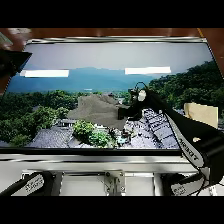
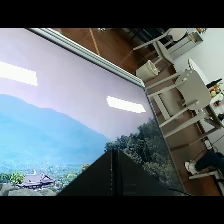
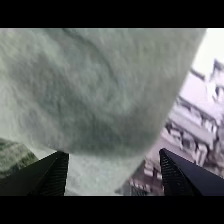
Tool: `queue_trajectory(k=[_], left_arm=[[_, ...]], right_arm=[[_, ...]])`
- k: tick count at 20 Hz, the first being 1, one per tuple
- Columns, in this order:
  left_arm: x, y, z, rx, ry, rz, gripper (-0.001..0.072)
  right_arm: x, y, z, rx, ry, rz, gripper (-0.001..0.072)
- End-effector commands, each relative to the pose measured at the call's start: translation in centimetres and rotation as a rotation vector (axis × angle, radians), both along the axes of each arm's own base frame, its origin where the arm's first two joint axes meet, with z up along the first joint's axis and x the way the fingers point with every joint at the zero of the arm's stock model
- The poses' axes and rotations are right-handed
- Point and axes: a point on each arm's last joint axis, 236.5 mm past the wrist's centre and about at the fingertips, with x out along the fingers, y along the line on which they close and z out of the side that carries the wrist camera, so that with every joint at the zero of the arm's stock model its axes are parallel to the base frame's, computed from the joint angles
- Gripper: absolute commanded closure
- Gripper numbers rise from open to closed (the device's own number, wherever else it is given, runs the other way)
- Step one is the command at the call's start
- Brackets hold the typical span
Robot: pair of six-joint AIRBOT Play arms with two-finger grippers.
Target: Fold the shirts.
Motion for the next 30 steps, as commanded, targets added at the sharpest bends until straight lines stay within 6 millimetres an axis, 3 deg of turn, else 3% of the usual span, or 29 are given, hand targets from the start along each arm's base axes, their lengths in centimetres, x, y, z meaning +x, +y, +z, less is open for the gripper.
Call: queue_trajectory(k=[1, 3, 4, 5, 6, 8, 10, 13, 14, 16, 18, 20, 26, 28, 30], left_arm=[[0.0, 0.0, -0.1, 0.001, 0.001, -0.001, 0.0668], [0.0, 0.0, -0.1, 0.001, 0.002, 0.0, 0.0668], [0.0, 0.0, -0.1, 0.003, 0.002, 0.0, 0.0668], [0.0, 0.0, -0.3, 0.01, 0.005, 0.0, 0.0669], [0.0, 0.1, -0.6, 0.025, 0.011, 0.002, 0.0668], [0.0, 0.4, -1.7, 0.077, 0.03, 0.006, 0.0668], [0.0, 0.7, -2.6, 0.106, 0.058, 0.013, 0.0668], [-0.1, 0.6, -3.0, 0.112, 0.076, 0.013, 0.0668], [-0.1, 0.4, -3.0, 0.106, 0.081, 0.01, 0.0668], [-0.2, -0.3, -3.0, 0.101, 0.084, -0.005, 0.0668], [-0.5, -1.5, -3.1, 0.102, 0.087, -0.038, 0.0668], [-1.1, -2.8, -3.3, 0.103, 0.095, -0.085, 0.0668], [-3.7, -5.8, -3.9, 0.099, 0.139, -0.237, 0.0668], [-4.4, -6.4, -4.1, 0.1, 0.15, -0.278, 0.0668], [-4.9, -7.0, -4.2, 0.101, 0.157, -0.305, 0.0668]], right_arm=[[1.6, 2.4, -0.2, 0.065, -0.06, -0.052, 0.0029], [1.7, 3.5, -0.4, 0.114, -0.042, -0.081, 0.0062], [1.6, 4.0, -0.4, 0.138, -0.036, -0.078, 0.0243], [1.7, 4.2, -0.3, 0.151, -0.044, -0.066, 0.0485], [2.0, 4.3, 0.2, 0.162, -0.062, -0.049, 0.0635], [3.5, 4.2, 3.5, 0.193, -0.153, 0.025, 0.0645], [6.2, 4.2, 10.3, 0.27, -0.329, 0.114, 0.0645], [9.6, 2.3, 25.0, 0.398, -0.612, 0.097, 0.0645], [10.4, 0.4, 29.5, 0.415, -0.7, 0.061, 0.0645], [11.1, -4.3, 36.2, 0.418, -0.82, -0.031, 0.0646], [11.0, -9.6, 39.9, 0.391, -0.866, -0.126, 0.0646], [10.6, -15.1, 40.9, 0.347, -0.848, -0.222, 0.0646], [10.1, -32.4, 40.1, 0.206, -0.833, -0.602, 0.0646], [9.6, -36.3, 39.6, 0.179, -0.827, -0.699, 0.0646], [9.6, -38.8, 38.8, 0.171, -0.818, -0.765, 0.0646]])
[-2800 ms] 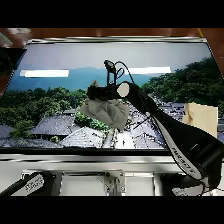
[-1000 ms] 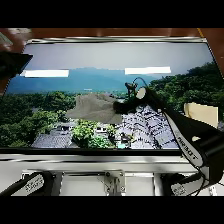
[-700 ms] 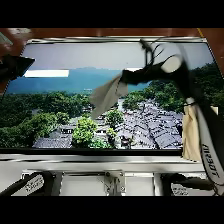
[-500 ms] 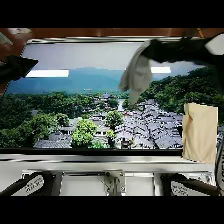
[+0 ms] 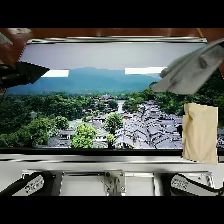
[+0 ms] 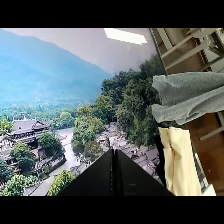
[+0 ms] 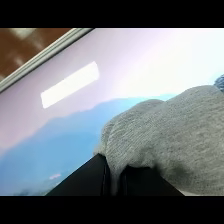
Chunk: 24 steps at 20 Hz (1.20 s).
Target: Fold the shirts.
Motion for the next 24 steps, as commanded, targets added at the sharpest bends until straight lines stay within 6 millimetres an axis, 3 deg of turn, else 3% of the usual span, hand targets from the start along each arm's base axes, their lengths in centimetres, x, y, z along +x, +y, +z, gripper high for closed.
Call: queue_trajectory(k=[1, 4, 7, 9, 12, 15, 18, 21, 24], left_arm=[[-1.3, -1.3, -0.3, -0.003, 0.024, -0.068, 0.0668], [-1.5, -1.8, -0.3, -0.007, 0.029, -0.08, 0.0668], [-1.6, -2.4, -0.3, -0.007, 0.029, -0.094, 0.0668], [-1.7, -2.7, -0.3, -0.007, 0.029, -0.101, 0.0668], [-1.8, -2.8, -0.3, -0.007, 0.029, -0.105, 0.0668], [-1.8, -2.8, -0.3, -0.007, 0.029, -0.106, 0.0668], [-1.8, -2.8, -0.3, -0.007, 0.029, -0.105, 0.0668], [-1.8, -2.8, -0.3, -0.007, 0.029, -0.104, 0.0668], [-1.8, -2.8, -0.3, -0.006, 0.027, -0.105, 0.0668]], right_arm=[[-0.6, -5.7, -1.1, 0.054, 0.026, -0.142, 0.0646], [1.3, -7.3, -1.3, 0.082, -0.02, -0.188, 0.0646], [3.1, -10.1, 1.8, 0.114, -0.181, -0.288, 0.0646], [2.7, -11.4, 2.0, 0.129, -0.191, -0.325, 0.0646], [-0.1, -12.5, -2.3, 0.095, 0.003, -0.331, 0.0646], [-6.1, -13.9, -9.8, -0.014, 0.383, -0.363, 0.0646], [-10.8, -12.8, -16.0, -0.015, 0.658, -0.3, 0.0646], [-13.5, -10.4, -18.8, 0.048, 0.803, -0.218, 0.0646], [-16.7, -9.3, -19.4, 0.081, 0.95, -0.206, 0.0645]])
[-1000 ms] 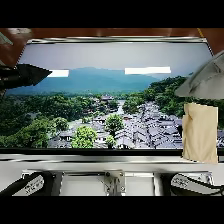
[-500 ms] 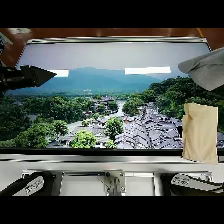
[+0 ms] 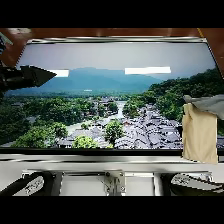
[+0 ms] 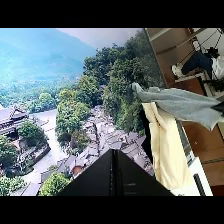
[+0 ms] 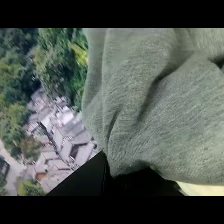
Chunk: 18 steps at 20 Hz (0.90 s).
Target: Fold the shirts.
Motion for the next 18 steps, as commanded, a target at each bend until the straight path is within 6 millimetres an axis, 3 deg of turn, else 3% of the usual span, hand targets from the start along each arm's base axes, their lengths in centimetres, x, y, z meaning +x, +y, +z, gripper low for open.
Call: queue_trajectory(k=[1, 4, 8, 10, 11, 13, 14, 16, 18], left_arm=[[0.0, 0.0, 0.0, 0.002, -0.003, 0.001, 0.0668], [0.2, 0.1, 0.0, 0.002, -0.006, 0.009, 0.0668], [0.2, 0.1, 0.1, 0.002, -0.006, 0.008, 0.0668], [0.2, 0.1, 0.1, 0.001, -0.006, 0.009, 0.0668], [0.2, 0.1, 0.1, 0.0, -0.006, 0.009, 0.0668], [0.3, 0.1, 0.2, -0.006, -0.008, 0.011, 0.0668], [0.4, 0.2, 0.2, -0.005, -0.011, 0.018, 0.0668], [1.0, 0.6, 0.2, 0.005, -0.019, 0.045, 0.0669], [1.9, 1.2, -0.2, 0.048, -0.035, 0.088, 0.067]], right_arm=[[-5.4, 1.9, -1.7, 0.087, 0.239, 0.018, 0.0645], [-7.8, 3.0, -3.4, 0.111, 0.319, -0.004, 0.0645], [-14.0, 5.0, -8.2, 0.156, 0.548, 0.012, 0.0645], [-17.0, 5.0, -9.4, 0.131, 0.652, 0.019, 0.0645], [-18.0, 4.6, -9.9, 0.107, 0.688, 0.019, 0.0612], [-18.3, 3.9, -10.1, 0.078, 0.688, 0.063, 0.0079], [-18.4, 3.9, -9.9, 0.081, 0.687, 0.107, 0.0037], [-18.2, 2.7, -8.9, 0.031, 0.68, 0.125, 0.0038], [-15.7, 0.7, -6.4, -0.058, 0.573, 0.123, 0.0039]])
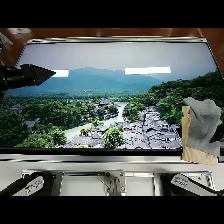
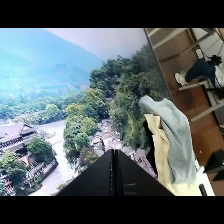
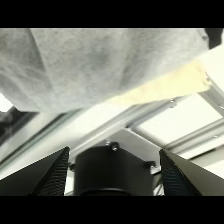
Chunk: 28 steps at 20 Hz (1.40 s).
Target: Fold the shirts.
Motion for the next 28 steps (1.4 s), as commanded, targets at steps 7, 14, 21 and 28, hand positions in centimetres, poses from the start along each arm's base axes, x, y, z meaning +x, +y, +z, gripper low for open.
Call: queue_trajectory(k=[7, 14, 21, 28], left_arm=[[2.0, 8.6, -6.9, 0.929, 0.175, 0.309, 0.0671], [-2.3, 3.1, -13.9, 1.102, 0.456, -0.023, 0.0007], [-1.8, 2.9, -13.8, 1.103, 0.425, -0.027, 0.0006], [-1.8, 2.9, -13.8, 1.101, 0.427, -0.025, 0.0005]], right_arm=[[23.3, 2.8, 20.3, -0.304, -1.03, 0.231, 0.0039], [25.4, 17.7, 13.1, -0.19, -0.768, 0.646, 0.0036], [25.0, 17.9, 12.4, -0.205, -0.725, 0.675, 0.0036], [25.0, 17.9, 12.4, -0.205, -0.726, 0.675, 0.0036]])
